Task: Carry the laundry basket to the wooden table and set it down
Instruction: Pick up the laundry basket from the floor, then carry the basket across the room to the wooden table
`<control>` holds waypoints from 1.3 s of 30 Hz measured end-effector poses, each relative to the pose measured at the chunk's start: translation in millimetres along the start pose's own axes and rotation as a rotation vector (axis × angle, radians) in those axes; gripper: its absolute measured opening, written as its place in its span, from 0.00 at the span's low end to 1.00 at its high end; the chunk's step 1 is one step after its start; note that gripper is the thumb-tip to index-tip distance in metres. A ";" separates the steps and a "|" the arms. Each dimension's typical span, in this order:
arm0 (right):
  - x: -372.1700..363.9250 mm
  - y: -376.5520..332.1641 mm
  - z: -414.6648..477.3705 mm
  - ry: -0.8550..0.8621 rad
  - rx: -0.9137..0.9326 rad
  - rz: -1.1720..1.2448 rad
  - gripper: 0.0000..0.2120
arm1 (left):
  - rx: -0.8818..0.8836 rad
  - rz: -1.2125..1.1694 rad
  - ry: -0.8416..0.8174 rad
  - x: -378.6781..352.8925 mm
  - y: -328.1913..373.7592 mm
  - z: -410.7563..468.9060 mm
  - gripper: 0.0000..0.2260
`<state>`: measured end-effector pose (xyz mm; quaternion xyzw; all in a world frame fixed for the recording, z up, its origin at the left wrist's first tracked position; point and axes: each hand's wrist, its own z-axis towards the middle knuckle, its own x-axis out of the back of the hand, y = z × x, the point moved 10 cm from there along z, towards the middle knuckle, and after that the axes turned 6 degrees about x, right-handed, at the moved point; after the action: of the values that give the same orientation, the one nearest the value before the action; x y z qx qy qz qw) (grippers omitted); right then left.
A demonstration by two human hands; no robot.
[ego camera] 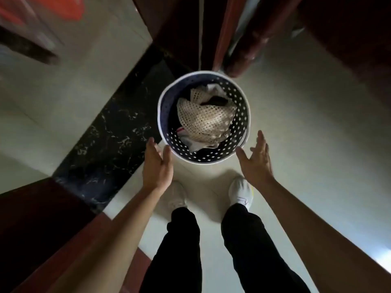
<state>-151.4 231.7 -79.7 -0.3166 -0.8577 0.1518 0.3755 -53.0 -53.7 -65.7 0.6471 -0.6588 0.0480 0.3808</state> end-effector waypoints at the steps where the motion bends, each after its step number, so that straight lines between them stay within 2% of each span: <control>1: -6.9 7.9 13.8 0.034 -0.006 0.050 0.44 | 0.013 -0.038 0.040 -6.2 -6.7 16.1 0.30; 4: -31.8 25.6 42.5 0.000 -0.125 0.157 0.44 | 0.093 -0.152 0.014 -31.6 -22.3 54.6 0.32; 6: -46.1 34.5 52.8 -0.004 -0.156 0.204 0.38 | 0.113 -0.197 -0.015 -48.7 -31.5 69.4 0.30; 9: -44.7 38.0 58.3 0.036 -0.121 0.208 0.35 | 0.056 -0.170 0.032 -44.8 -27.1 73.0 0.24; 12: -23.2 23.9 40.7 0.067 -0.085 0.181 0.31 | 0.080 -0.202 0.022 -30.3 -25.3 52.8 0.22; 16: 23.7 -14.8 -14.5 0.053 -0.049 0.173 0.26 | 0.109 -0.230 0.012 8.3 -0.5 -14.1 0.27; 20: 89.5 -58.7 -98.9 0.033 -0.059 0.261 0.27 | 0.115 -0.272 0.025 68.7 37.8 -104.1 0.25; 24: 176.2 -113.1 -199.6 0.059 -0.053 0.376 0.31 | 0.113 -0.345 0.029 146.0 97.2 -204.1 0.27; 27: 249.1 -153.5 -273.2 0.090 -0.003 0.382 0.25 | 0.079 -0.388 0.021 204.8 146.8 -264.9 0.30; 29: 293.2 -184.5 -318.2 0.097 0.060 0.344 0.23 | 0.092 -0.427 0.014 239.1 178.0 -300.9 0.28; 33: 356.3 -246.6 -388.3 0.122 0.276 0.228 0.26 | -0.049 -0.439 0.024 295.0 238.4 -360.8 0.25; 37: 386.8 -275.0 -438.3 0.247 0.449 0.388 0.37 | -0.200 -0.507 0.043 330.9 285.8 -411.8 0.25; 39: 389.5 -279.2 -451.0 0.268 0.482 0.503 0.36 | -0.292 -0.497 -0.016 339.7 310.2 -429.6 0.24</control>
<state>-138.9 287.5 575.8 -0.4370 -0.6361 0.3938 0.4993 -96.7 -42.9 562.1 0.7273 -0.4830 -0.1471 0.4650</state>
